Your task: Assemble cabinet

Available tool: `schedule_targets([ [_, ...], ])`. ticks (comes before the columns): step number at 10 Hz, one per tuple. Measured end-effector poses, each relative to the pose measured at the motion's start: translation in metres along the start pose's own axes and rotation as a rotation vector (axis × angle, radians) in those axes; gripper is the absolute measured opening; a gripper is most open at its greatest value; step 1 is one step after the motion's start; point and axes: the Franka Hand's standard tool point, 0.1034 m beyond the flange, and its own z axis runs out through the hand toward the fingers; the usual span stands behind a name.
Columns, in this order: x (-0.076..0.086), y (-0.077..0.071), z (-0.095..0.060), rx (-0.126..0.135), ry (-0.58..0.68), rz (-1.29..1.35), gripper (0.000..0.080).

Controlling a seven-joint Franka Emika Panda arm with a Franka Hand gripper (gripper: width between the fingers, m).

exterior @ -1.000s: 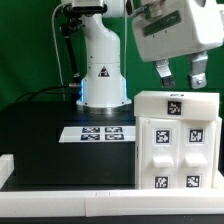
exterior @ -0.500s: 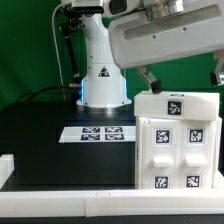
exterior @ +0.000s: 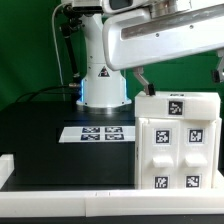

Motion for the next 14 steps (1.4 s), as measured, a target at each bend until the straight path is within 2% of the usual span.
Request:
schedule_targets([
  [3, 0.0001, -0.0028, -0.0011, -0.041, -0.008, -0.315, 0.0797],
  [7, -0.0012, 0.0029, 0.0004, -0.046, -0.018, -0.517, 0.0797],
  [9, -0.0021, 0.0051, 0.0012, -0.059, -0.034, -0.72, 0.0797],
  [11, -0.0039, 0.0035, 0.0031, -0.092, -0.065, -0.949, 0.0797],
  [13, -0.0056, 0.0048, 0.0051, -0.107, -0.089, -1.116, 0.0797],
  [14, -0.0063, 0.0051, 0.0064, -0.107, -0.093, -1.131, 0.0797],
])
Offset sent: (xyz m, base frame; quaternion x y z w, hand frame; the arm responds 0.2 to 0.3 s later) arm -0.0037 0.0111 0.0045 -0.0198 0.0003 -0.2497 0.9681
